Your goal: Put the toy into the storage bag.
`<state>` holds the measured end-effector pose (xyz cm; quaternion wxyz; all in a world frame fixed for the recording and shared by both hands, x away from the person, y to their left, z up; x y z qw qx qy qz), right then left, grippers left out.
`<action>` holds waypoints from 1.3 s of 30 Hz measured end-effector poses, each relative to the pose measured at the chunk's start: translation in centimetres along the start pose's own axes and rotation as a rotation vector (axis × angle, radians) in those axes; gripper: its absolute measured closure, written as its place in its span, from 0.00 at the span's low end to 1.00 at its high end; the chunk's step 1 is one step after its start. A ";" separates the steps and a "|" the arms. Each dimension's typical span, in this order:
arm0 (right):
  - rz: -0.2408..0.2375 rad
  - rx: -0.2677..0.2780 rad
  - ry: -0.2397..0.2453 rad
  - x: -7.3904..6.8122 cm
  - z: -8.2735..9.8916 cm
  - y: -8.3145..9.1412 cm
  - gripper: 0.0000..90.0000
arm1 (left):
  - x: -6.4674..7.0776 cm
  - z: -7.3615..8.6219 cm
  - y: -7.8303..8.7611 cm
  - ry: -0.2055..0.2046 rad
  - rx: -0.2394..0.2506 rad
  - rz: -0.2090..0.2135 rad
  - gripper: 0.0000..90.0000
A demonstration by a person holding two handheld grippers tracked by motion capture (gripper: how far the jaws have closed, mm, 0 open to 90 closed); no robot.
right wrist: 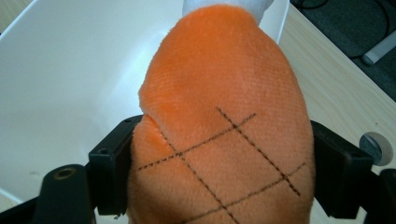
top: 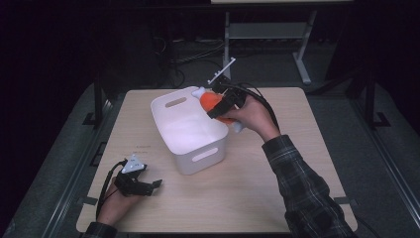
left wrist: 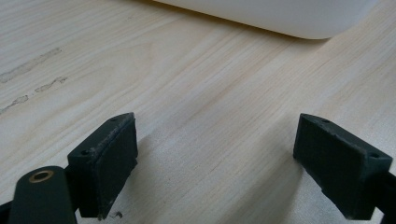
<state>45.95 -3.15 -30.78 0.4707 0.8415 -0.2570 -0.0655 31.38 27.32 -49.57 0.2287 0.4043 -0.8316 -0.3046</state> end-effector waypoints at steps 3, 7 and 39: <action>-0.001 0.001 -0.002 -0.1 -0.5 -0.4 0.23 | 0.0 0.0 0.0 0.000 0.000 0.000 0.15; -0.003 -0.003 0.008 -0.5 -1.4 -1.1 0.23 | 0.0 0.0 0.0 0.000 0.000 0.000 0.15; -0.020 -0.048 0.038 -2.7 -3.8 -5.0 0.23 | 0.0 0.0 0.0 0.001 0.001 0.000 0.14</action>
Point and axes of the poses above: each handheld gripper's, and its own axes: y roughly backward along the jaws, z roughly out of its underside, x roughly to its right, the point moved 3 cm from there along -y, roughly forward along the jaws, and after that the axes turned 11 degrees about y, right-handed, at the moved point
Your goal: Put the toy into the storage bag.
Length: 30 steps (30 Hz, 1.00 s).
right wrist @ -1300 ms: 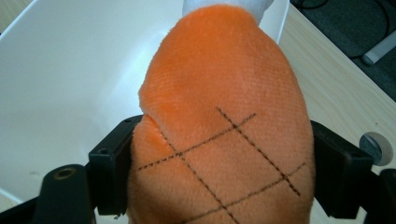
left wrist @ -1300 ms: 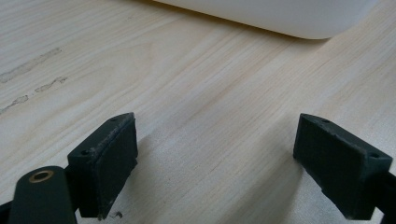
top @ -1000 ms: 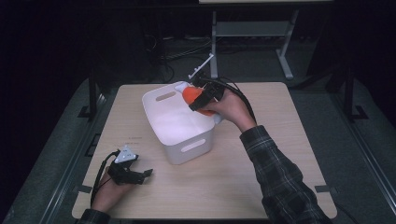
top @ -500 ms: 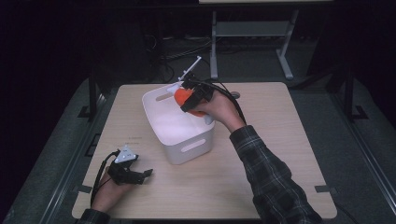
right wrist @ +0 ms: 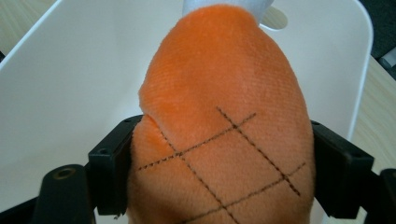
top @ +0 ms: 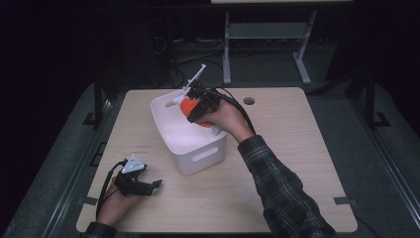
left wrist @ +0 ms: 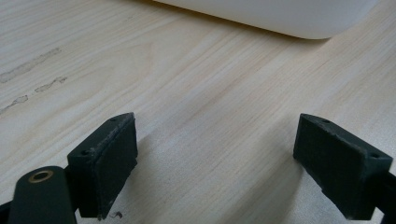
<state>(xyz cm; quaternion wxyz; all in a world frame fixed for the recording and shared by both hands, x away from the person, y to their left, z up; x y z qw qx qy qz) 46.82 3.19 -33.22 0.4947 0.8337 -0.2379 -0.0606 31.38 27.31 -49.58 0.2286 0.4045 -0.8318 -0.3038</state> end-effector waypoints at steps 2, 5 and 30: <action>-0.004 -0.004 0.005 -0.1 0.0 -0.2 0.23 | 0.0 0.0 0.0 0.000 0.001 0.000 0.14; -0.009 -0.007 0.008 -0.4 0.1 -0.5 0.23 | 0.0 0.0 0.0 0.000 0.000 0.000 0.14; -0.039 -0.034 0.024 -0.8 0.7 -1.4 0.14 | 0.0 0.0 0.0 0.000 0.001 0.000 0.14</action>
Point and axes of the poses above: each handheld gripper's, and its own axes: y roughly backward along the jaws, z roughly out of its underside, x roughly to its right, the point moved 3 cm from there along -y, roughly forward along the jaws, and after that the axes turned 11 degrees about y, right-handed, at the moved point
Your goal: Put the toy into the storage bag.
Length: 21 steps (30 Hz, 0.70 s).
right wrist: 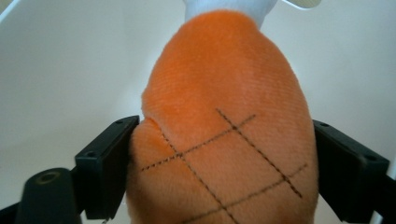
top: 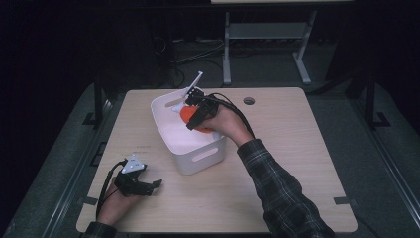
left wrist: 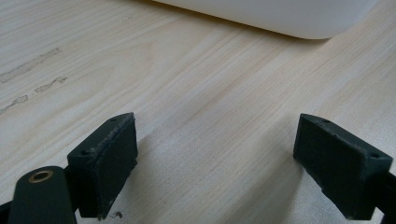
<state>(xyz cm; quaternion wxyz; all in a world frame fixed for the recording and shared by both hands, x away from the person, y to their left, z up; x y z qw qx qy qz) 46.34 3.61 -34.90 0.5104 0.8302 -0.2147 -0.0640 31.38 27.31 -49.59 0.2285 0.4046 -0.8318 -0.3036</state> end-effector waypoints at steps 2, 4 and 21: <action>-0.003 0.005 0.002 0.0 0.0 0.1 0.14 | 0.0 0.0 0.0 0.000 0.000 0.000 0.14; 0.001 0.011 0.005 0.0 0.0 0.3 0.14 | 0.0 0.0 0.0 0.000 0.000 0.000 0.14; 0.026 0.123 -0.002 0.0 3.8 5.7 0.14 | 0.0 0.0 0.0 0.000 -0.002 0.001 0.14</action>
Point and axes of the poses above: each handheld gripper's, and its own axes: y roughly backward along the jaws, z roughly out of its underside, x roughly to its right, the point moved 3 cm from there along -y, roughly forward along the jaws, and after that the axes turned 11 degrees about y, right-handed, at the moved point
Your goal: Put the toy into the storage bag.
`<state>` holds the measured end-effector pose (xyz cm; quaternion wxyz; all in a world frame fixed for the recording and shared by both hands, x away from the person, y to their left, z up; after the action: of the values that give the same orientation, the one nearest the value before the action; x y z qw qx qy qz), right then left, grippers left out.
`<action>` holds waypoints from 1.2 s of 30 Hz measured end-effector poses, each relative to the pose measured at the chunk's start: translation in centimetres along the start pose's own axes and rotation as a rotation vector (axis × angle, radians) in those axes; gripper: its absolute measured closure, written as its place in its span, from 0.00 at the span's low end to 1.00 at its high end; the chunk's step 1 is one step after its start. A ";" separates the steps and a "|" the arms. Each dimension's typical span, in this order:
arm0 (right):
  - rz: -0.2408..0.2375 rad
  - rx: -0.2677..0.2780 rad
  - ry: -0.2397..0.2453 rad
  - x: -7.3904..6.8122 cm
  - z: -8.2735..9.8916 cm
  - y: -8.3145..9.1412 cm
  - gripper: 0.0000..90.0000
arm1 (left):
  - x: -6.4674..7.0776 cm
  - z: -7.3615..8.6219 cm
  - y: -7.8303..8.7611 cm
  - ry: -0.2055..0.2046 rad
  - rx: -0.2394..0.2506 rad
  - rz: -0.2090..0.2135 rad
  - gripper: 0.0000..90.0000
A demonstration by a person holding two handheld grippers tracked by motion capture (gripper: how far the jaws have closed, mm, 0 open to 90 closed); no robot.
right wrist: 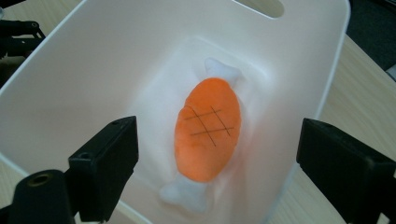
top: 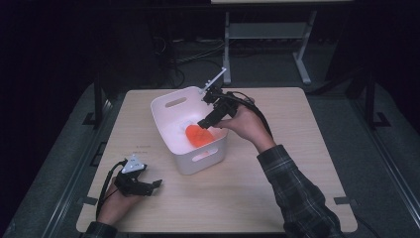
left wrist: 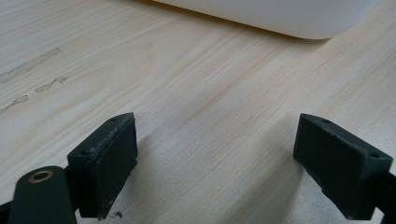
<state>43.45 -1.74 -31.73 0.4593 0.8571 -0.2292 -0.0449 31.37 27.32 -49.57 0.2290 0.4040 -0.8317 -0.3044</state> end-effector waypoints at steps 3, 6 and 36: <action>0.018 0.017 -0.007 0.2 1.2 1.0 0.14 | 0.0 0.0 0.0 0.000 0.000 -0.001 0.14; 0.026 0.031 -0.017 0.4 2.5 1.9 0.14 | 0.0 0.0 0.0 0.000 0.002 -0.002 0.14; 0.066 0.080 -0.148 -0.9 17.5 1.8 0.14 | 0.0 0.0 0.0 -0.004 0.000 -0.003 0.15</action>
<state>36.94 -15.65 -40.42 0.4077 0.8611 -0.2921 -0.0837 31.37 27.34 -49.58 0.2271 0.4047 -0.8315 -0.3054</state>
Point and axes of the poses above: each handheld gripper's, and its own axes: y roughly backward along the jaws, z roughly out of its underside, x roughly to its right, the point moved 3 cm from there along -y, roughly forward along the jaws, and after that the axes turned 11 degrees about y, right-handed, at the moved point
